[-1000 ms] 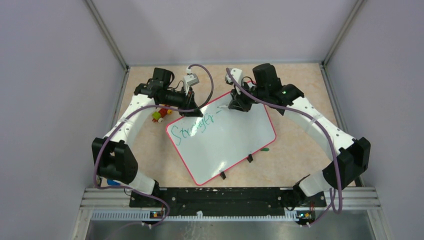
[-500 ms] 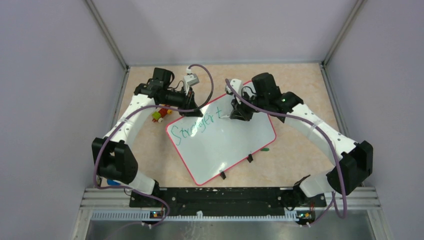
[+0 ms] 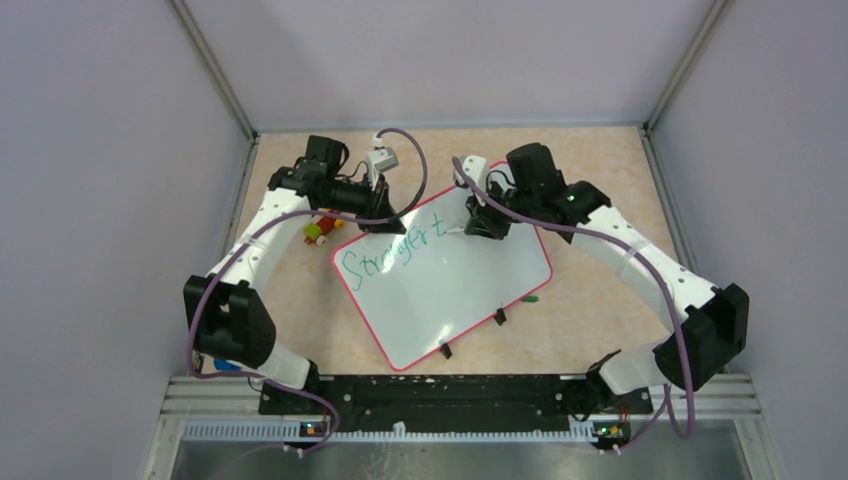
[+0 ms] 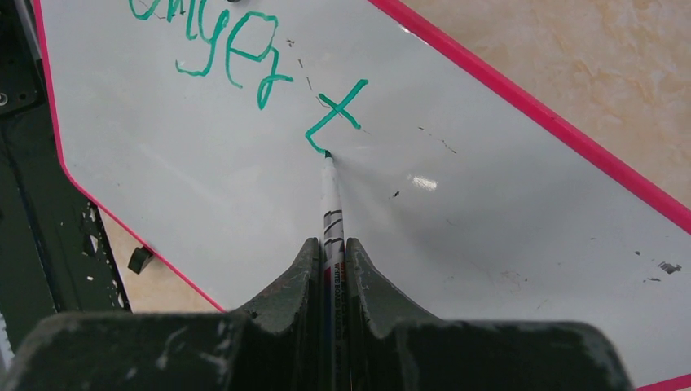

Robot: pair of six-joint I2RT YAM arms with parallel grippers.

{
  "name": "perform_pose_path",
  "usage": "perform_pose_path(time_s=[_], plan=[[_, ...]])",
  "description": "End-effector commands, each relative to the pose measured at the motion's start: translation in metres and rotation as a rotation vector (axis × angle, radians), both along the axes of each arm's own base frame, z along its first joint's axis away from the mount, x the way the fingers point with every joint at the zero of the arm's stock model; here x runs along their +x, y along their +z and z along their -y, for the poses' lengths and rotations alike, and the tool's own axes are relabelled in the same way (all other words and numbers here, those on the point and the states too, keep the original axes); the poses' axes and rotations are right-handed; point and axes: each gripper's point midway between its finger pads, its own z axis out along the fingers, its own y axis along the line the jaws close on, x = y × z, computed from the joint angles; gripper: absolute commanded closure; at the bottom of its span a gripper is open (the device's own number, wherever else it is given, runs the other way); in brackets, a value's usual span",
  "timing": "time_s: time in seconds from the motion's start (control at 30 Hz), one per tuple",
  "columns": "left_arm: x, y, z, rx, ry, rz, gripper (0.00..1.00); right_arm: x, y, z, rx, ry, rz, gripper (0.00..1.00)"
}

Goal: Write a sentence on the whiteboard

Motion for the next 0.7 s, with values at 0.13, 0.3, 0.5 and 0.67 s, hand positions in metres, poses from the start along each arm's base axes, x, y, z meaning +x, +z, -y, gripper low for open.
perform_pose_path(time_s=[0.13, 0.3, 0.5, 0.67], plan=[[-0.002, 0.0, 0.009, 0.014, -0.058, 0.095, 1.0, 0.016, 0.06, 0.002, 0.08, -0.022, 0.136, 1.0], [-0.002, 0.001, 0.009, 0.012, -0.06, 0.094, 1.0, 0.026, 0.078, 0.006, 0.134, -0.049, 0.135, 1.0], [-0.002, 0.002, 0.01, 0.012, -0.062, 0.097, 1.0, 0.034, 0.072, 0.004, 0.125, -0.056, 0.134, 1.0], [-0.003, 0.002, 0.009, 0.013, -0.062, 0.098, 1.0, 0.039, 0.069, 0.001, 0.127, -0.056, 0.13, 1.0]])
